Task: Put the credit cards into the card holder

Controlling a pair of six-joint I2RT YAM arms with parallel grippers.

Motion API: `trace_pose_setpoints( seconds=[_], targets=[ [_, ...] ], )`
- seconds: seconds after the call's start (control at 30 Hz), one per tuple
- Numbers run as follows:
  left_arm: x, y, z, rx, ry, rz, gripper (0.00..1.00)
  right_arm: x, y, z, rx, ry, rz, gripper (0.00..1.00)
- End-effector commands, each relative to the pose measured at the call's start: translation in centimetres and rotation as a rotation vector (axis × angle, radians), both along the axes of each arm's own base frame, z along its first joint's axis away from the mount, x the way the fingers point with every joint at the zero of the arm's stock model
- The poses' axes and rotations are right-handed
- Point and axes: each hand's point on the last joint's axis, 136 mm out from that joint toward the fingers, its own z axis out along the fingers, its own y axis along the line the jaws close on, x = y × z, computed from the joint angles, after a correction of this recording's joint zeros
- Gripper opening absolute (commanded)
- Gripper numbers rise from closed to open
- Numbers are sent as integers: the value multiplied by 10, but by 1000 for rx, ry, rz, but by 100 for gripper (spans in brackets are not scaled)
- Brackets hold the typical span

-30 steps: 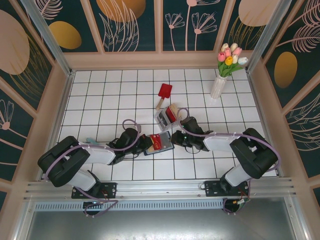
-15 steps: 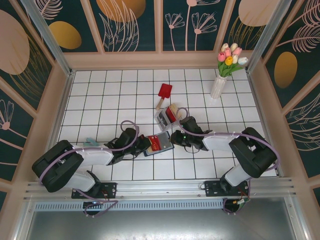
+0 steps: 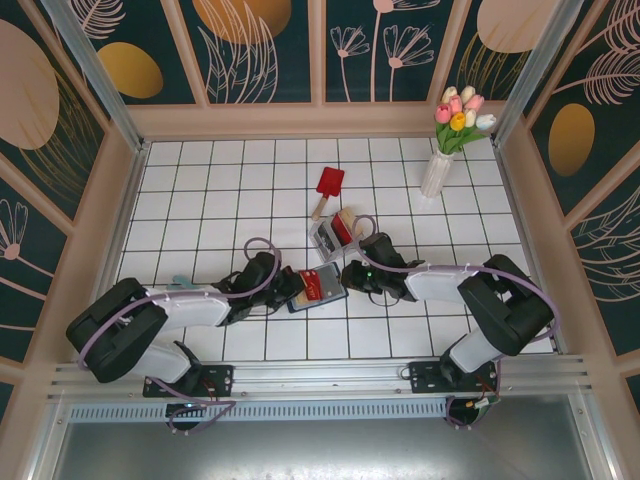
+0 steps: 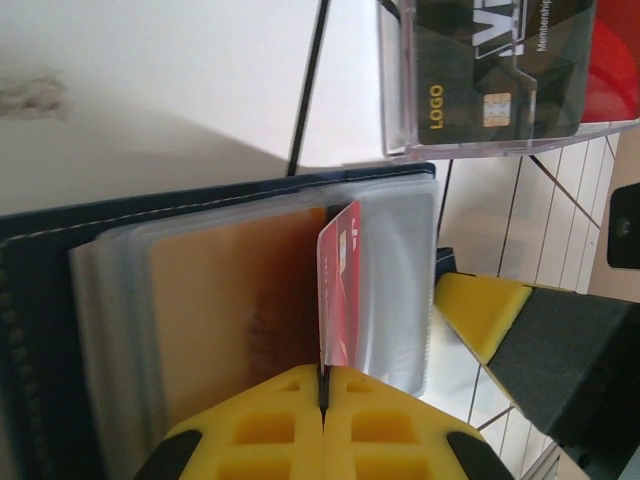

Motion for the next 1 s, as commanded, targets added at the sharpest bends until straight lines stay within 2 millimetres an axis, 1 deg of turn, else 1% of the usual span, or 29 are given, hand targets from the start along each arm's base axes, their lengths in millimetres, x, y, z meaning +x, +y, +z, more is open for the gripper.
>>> trace_pose_setpoints(
  seconds=[0.0, 0.1, 0.17, 0.47, 0.7, 0.8, 0.97],
  targets=[
    [-5, -7, -7, 12, 38, -31, 0, -6, 2, -9, -24, 37, 6, 15],
    [-5, -11, -7, 19, 42, -51, 0, -7, 2, -10, -23, 40, 6, 16],
    [-6, -8, -10, 34, 48, -46, 0, -7, 3, -9, -21, 38, 7, 16],
    [-17, 23, -14, 65, 72, 59, 0, -5, 2, -9, -30, 33, 1, 16],
    [-18, 16, -18, 63, 93, 32, 0, -5, 3, -9, -29, 34, 4, 16],
    [-16, 16, -15, 59, 77, 35, 0, -5, 3, -8, -29, 29, 4, 16],
    [-12, 4, -13, 63, 85, -6, 0, -6, 6, -9, -24, 34, 15, 16]
  ],
)
